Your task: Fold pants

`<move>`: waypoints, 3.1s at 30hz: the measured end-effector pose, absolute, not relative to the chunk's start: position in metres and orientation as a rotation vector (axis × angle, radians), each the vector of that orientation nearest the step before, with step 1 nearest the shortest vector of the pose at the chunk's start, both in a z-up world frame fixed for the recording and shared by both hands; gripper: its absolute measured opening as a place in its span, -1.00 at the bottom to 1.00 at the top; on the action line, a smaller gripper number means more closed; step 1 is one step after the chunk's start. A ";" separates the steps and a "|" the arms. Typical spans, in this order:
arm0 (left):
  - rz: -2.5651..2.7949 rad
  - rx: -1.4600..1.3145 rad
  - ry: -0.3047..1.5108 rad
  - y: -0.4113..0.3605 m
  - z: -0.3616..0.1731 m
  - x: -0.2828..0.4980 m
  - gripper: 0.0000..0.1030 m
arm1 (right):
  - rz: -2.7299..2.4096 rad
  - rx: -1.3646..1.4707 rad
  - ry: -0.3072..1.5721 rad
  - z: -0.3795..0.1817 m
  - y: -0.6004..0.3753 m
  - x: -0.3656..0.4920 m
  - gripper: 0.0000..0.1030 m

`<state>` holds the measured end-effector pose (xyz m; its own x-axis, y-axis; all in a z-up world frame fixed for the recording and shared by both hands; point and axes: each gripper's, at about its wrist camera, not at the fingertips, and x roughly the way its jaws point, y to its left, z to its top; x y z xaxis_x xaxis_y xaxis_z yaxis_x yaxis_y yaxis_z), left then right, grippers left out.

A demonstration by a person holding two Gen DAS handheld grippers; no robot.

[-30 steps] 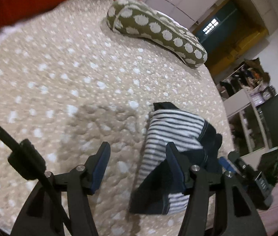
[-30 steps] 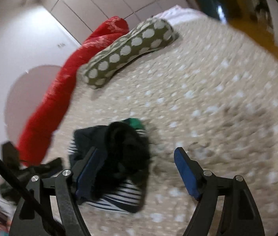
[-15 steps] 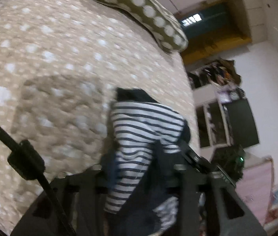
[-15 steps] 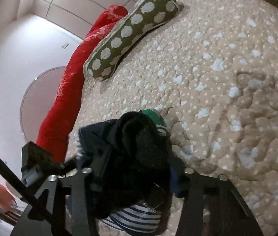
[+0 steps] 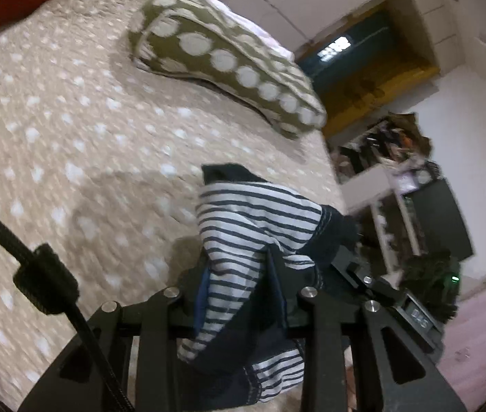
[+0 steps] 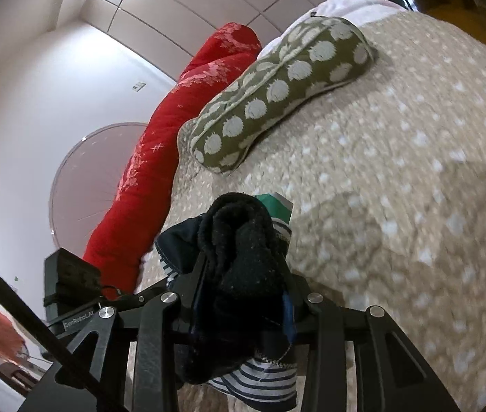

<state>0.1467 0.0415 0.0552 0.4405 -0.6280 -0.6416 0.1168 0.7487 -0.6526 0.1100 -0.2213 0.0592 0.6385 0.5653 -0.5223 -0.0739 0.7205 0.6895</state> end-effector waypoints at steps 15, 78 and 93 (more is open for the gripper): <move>-0.359 -0.446 0.979 0.042 0.051 0.111 -0.21 | 0.361 0.435 0.752 0.103 -0.201 0.108 0.14; -0.122 -0.038 0.635 0.026 0.137 -0.036 0.57 | 0.149 0.310 0.846 0.062 -0.187 -0.028 0.37; -0.019 -0.116 0.821 0.045 0.076 -0.002 0.58 | -0.010 0.014 0.824 0.073 -0.164 -0.051 0.58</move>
<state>-0.0019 0.0446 0.0764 0.6816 -0.0619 -0.7291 -0.0281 0.9935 -0.1105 -0.0508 -0.1643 0.0726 0.6793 -0.0034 -0.7338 0.0144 0.9999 0.0088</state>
